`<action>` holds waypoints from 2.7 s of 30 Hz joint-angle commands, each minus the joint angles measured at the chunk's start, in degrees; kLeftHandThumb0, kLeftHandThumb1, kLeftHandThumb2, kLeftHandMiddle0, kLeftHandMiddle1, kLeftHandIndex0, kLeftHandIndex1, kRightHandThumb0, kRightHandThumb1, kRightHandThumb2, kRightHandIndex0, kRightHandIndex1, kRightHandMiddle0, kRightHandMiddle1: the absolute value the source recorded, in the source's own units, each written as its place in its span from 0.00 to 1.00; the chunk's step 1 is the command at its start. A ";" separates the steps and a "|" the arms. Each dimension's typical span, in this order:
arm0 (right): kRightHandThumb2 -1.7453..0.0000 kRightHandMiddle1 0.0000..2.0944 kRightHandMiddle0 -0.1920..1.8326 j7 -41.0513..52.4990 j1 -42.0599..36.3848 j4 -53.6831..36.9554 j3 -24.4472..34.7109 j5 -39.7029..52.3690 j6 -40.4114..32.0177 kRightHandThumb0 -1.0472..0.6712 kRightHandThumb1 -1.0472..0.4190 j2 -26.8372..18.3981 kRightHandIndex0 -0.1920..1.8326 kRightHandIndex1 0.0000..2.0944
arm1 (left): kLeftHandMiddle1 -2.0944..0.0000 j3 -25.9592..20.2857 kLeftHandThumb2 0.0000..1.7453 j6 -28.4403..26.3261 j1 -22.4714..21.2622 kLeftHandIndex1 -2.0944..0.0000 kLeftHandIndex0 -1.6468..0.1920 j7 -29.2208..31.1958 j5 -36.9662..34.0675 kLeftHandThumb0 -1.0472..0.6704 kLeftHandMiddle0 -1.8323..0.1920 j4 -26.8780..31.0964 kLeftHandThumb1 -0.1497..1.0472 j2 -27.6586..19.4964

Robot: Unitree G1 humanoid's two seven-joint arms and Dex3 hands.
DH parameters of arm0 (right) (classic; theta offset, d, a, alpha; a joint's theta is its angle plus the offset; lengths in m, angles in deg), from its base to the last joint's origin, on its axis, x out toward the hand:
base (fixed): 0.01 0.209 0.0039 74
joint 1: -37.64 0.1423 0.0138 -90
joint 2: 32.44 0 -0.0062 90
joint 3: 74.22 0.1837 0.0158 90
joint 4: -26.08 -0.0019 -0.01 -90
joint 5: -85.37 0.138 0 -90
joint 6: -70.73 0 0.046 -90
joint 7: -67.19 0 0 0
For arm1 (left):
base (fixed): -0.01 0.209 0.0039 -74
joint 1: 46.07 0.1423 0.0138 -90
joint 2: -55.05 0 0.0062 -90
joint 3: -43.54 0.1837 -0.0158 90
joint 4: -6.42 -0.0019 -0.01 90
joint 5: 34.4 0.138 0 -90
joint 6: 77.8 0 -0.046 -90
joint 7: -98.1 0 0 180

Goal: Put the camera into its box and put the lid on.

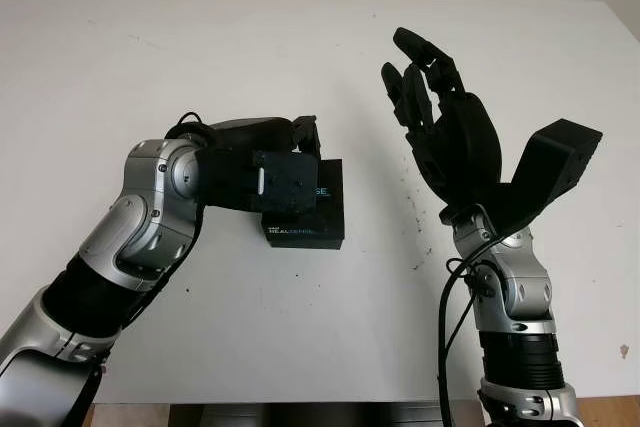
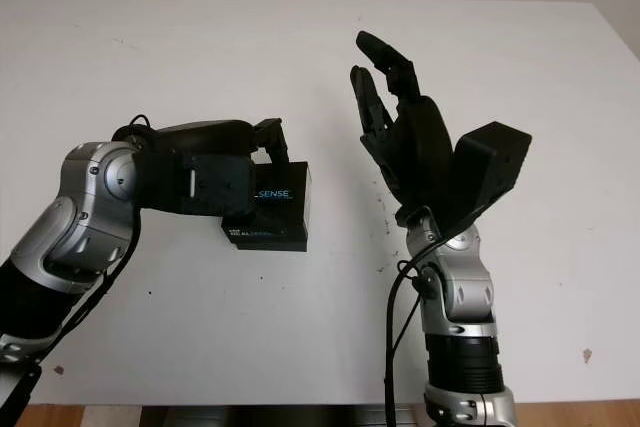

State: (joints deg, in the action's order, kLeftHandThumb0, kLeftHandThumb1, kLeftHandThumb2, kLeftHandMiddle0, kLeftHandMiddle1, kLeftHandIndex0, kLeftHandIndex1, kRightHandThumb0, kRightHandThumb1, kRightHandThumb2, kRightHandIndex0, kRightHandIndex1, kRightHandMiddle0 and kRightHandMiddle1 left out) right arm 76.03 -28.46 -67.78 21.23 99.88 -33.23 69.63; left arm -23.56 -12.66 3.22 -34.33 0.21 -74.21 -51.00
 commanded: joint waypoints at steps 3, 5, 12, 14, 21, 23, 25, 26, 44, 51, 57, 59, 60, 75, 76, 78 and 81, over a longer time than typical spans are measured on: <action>0.73 0.39 0.00 0.13 -0.45 -0.03 0.03 0.02 0.34 0.25 0.00 -0.10 0.17 0.03 | 0.00 1.82 0.11 3.04 0.91 0.06 0.85 1.05 0.40 0.46 0.74 -0.34 1.00 -0.60; 0.73 0.39 0.00 0.05 -0.42 -0.05 0.01 -0.07 0.29 0.25 0.00 -0.13 0.17 0.03 | 0.05 2.77 0.12 4.71 0.66 0.16 0.96 1.72 1.82 0.39 0.91 -0.39 1.00 -1.59; 0.73 0.39 0.00 0.10 -0.47 -0.11 0.04 -0.02 0.32 0.25 0.00 -0.12 0.17 0.03 | 0.96 5.41 0.21 2.66 -0.57 0.96 1.00 8.09 10.53 0.27 1.00 2.85 1.00 -1.61; 0.73 0.40 0.00 0.05 -0.48 -0.09 -0.04 -0.16 0.45 0.25 0.00 -0.10 0.17 0.03 | 0.99 5.15 0.22 1.71 -0.43 0.99 1.00 8.95 11.15 0.26 1.00 3.01 1.00 -0.90; 0.73 0.40 0.00 -0.19 -0.46 -0.12 -0.02 0.01 0.21 0.24 0.00 0.17 0.17 0.03 | 1.00 3.89 0.21 -1.33 0.71 1.00 1.00 9.33 10.64 0.26 1.00 3.59 1.00 0.78; 0.73 0.41 0.00 -0.19 -0.50 -0.20 -0.01 0.11 0.18 0.25 0.00 0.20 0.17 0.03 | 1.00 3.85 0.20 -1.62 0.83 1.00 1.00 9.36 10.70 0.26 1.00 3.79 1.00 0.87; 0.73 0.41 0.00 -0.01 -0.54 -0.05 -0.05 0.07 0.47 0.25 0.00 0.12 0.17 0.03 | 1.00 3.77 0.20 -1.63 1.01 1.00 1.00 9.48 10.60 0.26 1.00 4.01 1.00 0.84; 0.73 0.41 0.00 0.04 -0.53 0.02 -0.07 0.02 0.53 0.25 0.00 0.07 0.17 0.03 | 1.00 3.68 0.19 -1.67 1.11 1.00 1.00 9.58 10.49 0.26 1.00 4.11 1.00 0.83; 0.74 0.41 0.00 0.08 -0.47 -0.21 0.33 0.48 -0.56 0.24 0.00 -0.26 0.17 0.03 | 1.00 -8.96 0.27 -10.77 -1.69 1.00 1.00 19.72 -2.53 0.15 1.00 15.25 1.00 -5.39; 0.73 0.39 0.00 1.78 0.02 1.29 0.35 0.00 0.55 0.25 0.00 -1.06 0.17 0.03 | 1.00 -17.47 0.32 -13.02 0.47 1.00 1.00 14.45 -9.23 0.11 1.00 17.97 1.00 -9.01; 0.73 0.40 0.00 1.56 0.46 1.83 0.70 -0.43 1.10 0.25 0.00 -1.13 0.17 0.03 | 1.00 -29.20 0.33 -15.62 5.82 1.00 1.00 1.32 -19.40 0.11 1.00 18.50 1.00 -2.16; 0.73 0.37 0.00 1.39 0.74 2.18 0.92 -0.31 1.09 0.25 0.00 -1.05 0.15 0.02 | 1.00 -32.09 0.35 -11.62 8.16 1.00 1.00 -6.68 -20.79 0.11 1.00 17.72 1.00 1.50; 0.72 0.32 0.00 1.36 0.89 2.41 1.07 -0.11 1.04 0.24 0.00 -0.98 0.13 0.01 | 1.00 -33.31 0.35 -9.47 9.32 1.00 1.00 -10.74 -21.51 0.12 1.00 17.20 1.00 3.48; 0.61 0.00 0.00 -0.66 4.47 8.05 0.21 -6.40 5.32 0.17 0.00 -2.92 0.00 0.00 | 1.00 -39.53 0.37 16.79 14.39 1.00 1.00 -36.92 -37.91 0.13 1.00 -10.81 1.00 19.40; 0.61 0.00 0.00 -0.67 4.67 8.43 0.27 -6.44 5.43 0.16 0.00 -2.97 0.00 0.00 | 1.00 -39.41 0.37 17.36 14.45 1.00 1.00 -37.24 -38.58 0.13 1.00 -12.04 1.00 19.53; 0.61 0.00 0.00 -0.81 4.99 9.10 0.48 -6.48 5.57 0.16 0.00 -3.05 0.00 0.00 | 1.00 -38.60 0.37 18.03 14.73 1.00 1.00 -37.60 -38.84 0.14 1.00 -13.68 1.00 19.23; 0.63 0.00 0.00 -0.97 5.52 10.22 0.96 -6.21 5.60 0.15 0.00 -3.07 0.00 0.00 | 1.00 -37.71 0.40 17.78 15.16 1.00 1.00 -37.57 -39.10 0.16 1.00 -14.06 1.00 18.66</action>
State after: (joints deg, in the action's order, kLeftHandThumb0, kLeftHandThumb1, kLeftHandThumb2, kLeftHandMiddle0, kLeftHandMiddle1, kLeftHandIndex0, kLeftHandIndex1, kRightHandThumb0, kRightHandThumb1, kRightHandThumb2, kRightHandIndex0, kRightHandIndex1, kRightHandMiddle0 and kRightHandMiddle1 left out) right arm 75.15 -23.87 -57.73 21.72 93.40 -28.37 66.98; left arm -61.66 4.46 17.94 -71.78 -38.55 -88.33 -31.84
